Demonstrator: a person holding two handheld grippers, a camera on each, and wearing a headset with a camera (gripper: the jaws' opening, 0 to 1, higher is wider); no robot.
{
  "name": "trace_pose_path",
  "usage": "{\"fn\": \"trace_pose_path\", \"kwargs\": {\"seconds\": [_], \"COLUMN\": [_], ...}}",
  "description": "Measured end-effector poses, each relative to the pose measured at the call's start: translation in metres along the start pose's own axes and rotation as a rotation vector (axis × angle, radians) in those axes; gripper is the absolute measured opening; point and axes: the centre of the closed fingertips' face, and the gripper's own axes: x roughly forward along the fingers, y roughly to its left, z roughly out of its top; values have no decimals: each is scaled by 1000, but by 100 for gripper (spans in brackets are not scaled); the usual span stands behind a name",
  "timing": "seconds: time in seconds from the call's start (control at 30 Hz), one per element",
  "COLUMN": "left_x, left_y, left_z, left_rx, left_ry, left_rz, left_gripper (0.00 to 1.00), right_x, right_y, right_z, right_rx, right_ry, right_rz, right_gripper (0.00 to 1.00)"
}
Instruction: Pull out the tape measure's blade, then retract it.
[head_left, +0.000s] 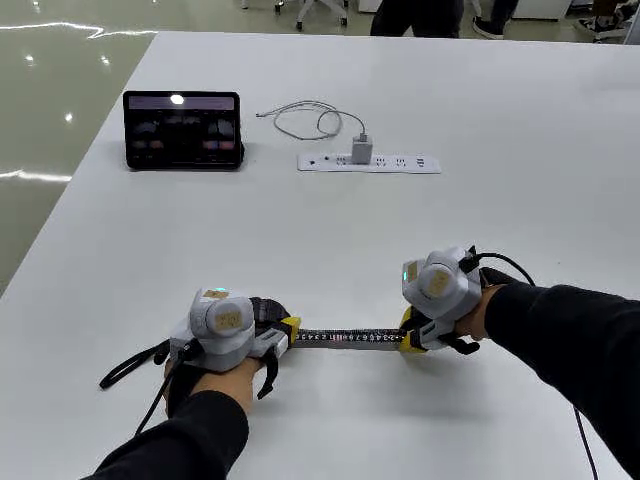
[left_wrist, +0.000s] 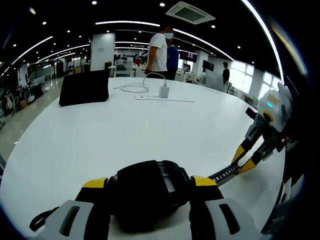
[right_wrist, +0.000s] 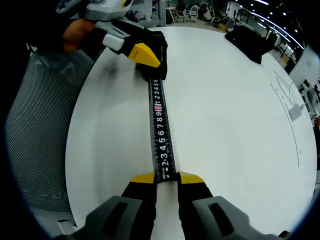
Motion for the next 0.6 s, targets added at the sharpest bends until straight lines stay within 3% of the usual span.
{"fn": "trace_pose_path", "kwargs": {"seconds": [0.6], "left_x": [1], "left_y": [1], "left_z": [0], "left_rx": [-1], "left_ry": [-4], "left_rz": [-1], "left_gripper": [60], "right_x": [4], "right_y": [2], "right_z": [9], "right_rx": [3], "right_ry": [-8], "right_rz": [-3], "right_gripper": [11]}}
